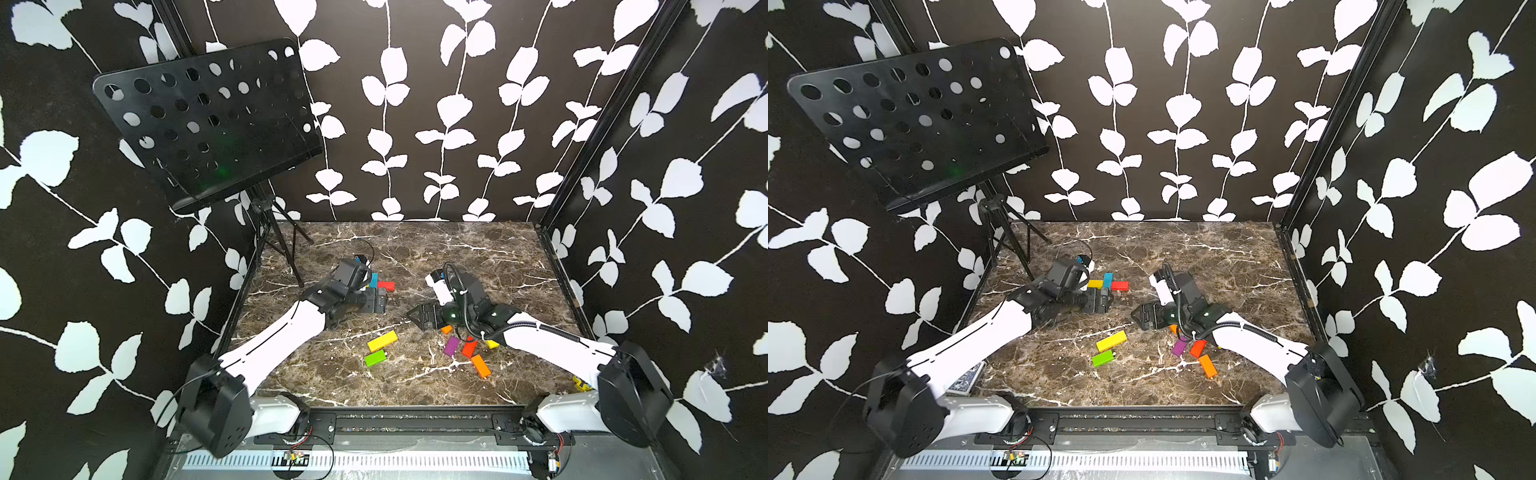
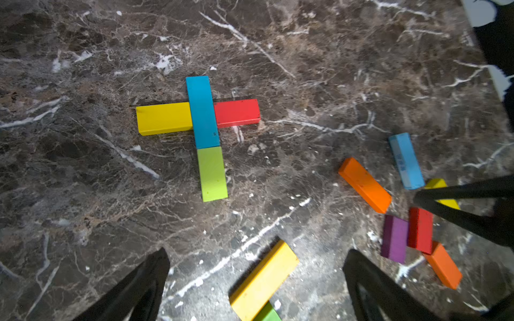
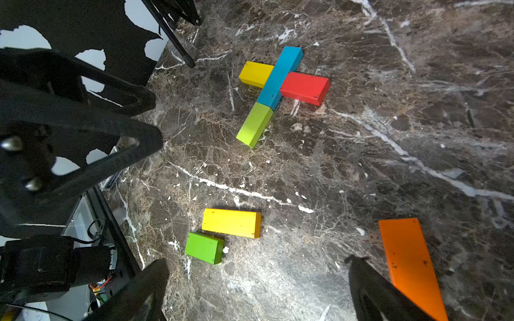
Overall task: Assemble the letter t with building blocks
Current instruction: Assemble the building block at the center of the board, then pick up the building block from the center of the board.
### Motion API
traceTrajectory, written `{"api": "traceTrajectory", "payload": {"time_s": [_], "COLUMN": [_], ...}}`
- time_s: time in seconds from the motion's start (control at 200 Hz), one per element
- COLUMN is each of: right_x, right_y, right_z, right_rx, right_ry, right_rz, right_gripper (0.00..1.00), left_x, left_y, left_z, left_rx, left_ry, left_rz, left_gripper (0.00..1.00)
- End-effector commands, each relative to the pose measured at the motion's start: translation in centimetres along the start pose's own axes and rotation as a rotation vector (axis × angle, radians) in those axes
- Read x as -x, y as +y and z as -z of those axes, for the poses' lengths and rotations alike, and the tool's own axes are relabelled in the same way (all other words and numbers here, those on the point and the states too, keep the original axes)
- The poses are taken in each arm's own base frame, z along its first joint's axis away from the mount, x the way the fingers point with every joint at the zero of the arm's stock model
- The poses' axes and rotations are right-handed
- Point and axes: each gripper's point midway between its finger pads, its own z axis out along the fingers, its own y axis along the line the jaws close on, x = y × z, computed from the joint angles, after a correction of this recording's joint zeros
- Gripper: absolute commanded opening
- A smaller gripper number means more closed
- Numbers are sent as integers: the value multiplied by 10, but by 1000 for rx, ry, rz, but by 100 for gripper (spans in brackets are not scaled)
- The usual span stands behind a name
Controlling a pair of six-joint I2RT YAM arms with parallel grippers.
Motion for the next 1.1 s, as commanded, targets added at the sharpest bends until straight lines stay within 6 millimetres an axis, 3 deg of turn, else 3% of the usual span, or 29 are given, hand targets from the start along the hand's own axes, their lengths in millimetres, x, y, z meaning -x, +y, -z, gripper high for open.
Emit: {"api": "traceTrajectory", "payload": {"time_s": [0.0, 0.09, 0.18, 0.365, 0.525, 0.61, 0.715, 0.8, 0.9, 1.095], "right_x": [-14, -21, -28, -49, -70, -78, -85, -91, -95, -78], "right_y": [-8, -9, -9, -7, -6, -4, 1, -4, -13, -15], "right_z": [0, 1, 1, -2, -6, -10, -11, -6, 7, 35], "right_rx": [-99, -151, -176, -168, -189, -168, -126, -148, -184, -231], "right_ry": [7, 0, -36, -41, 14, 41, 43, 28, 8, -63], "right_rz": [13, 12, -5, -35, -10, -2, 7, -2, -13, -39], "right_gripper": [99, 99, 99, 99, 99, 99, 97, 95, 95, 92], "left_x": [-19, -27, -49, -82, -114, -124, -135, -145, -148, -149], "left_y": [13, 18, 9, 16, -11, -27, -19, -19, -32, -31], "left_z": [10, 15, 7, 9, 2, 0, 0, -1, -3, 4], "left_rx": [147, 249, 188, 225, 97, 21, 91, 119, 90, 113], "left_ry": [65, 70, 124, 107, 99, 109, 142, 188, 200, 257], "left_rz": [-13, -64, -144, -100, -208, -258, -337, -406, -465, -508], "left_gripper": [99, 99, 99, 99, 99, 93, 94, 92, 88, 82]}}
